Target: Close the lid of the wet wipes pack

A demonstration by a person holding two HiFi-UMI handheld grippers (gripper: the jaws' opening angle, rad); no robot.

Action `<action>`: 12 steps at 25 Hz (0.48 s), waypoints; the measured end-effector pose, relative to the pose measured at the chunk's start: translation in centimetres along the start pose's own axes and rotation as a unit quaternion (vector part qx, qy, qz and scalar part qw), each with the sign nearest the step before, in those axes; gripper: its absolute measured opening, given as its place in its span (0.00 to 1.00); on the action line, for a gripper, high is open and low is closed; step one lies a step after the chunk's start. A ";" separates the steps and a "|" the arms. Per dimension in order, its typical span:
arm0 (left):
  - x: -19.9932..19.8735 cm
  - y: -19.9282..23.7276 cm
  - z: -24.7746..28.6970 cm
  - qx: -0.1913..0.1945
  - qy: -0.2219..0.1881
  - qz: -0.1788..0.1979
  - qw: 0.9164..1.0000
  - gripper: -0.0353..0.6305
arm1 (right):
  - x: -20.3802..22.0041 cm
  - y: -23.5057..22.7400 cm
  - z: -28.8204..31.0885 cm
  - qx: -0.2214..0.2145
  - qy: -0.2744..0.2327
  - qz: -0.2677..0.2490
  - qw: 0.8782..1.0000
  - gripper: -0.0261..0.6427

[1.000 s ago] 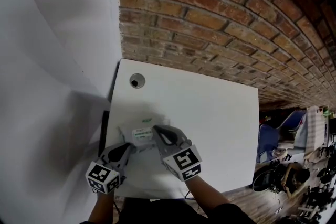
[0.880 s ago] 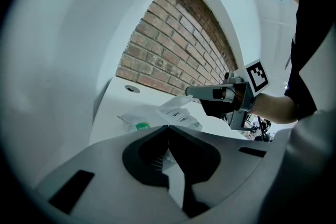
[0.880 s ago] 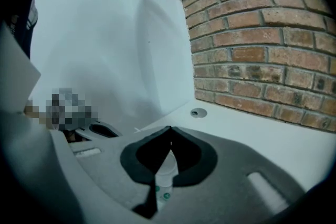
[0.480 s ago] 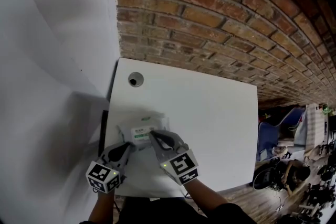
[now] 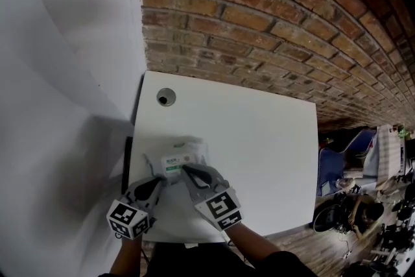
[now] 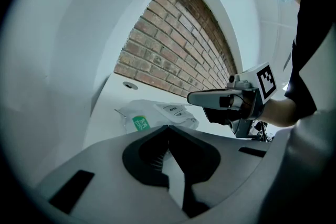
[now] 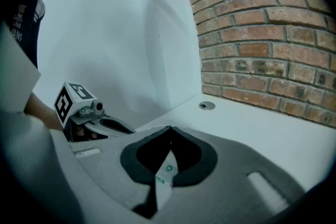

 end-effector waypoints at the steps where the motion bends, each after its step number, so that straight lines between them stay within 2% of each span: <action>1: 0.0 0.0 0.0 0.000 0.000 0.000 1.000 0.05 | 0.1 0.1 0.0 0.000 0.002 0.001 1.000 0.04; 12: 0.5 0.1 -0.3 0.007 -0.001 -0.002 1.000 0.05 | 0.8 0.9 0.6 0.000 0.016 0.001 1.000 0.04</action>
Point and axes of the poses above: the fingertips, and each gripper's own axes: z forward along the fingers, y to its left, x out of its underside, the point moved 9 cm from there along -z, backward along the fingers, and after that the axes turned 5 degrees about y, right-handed, at the moved point
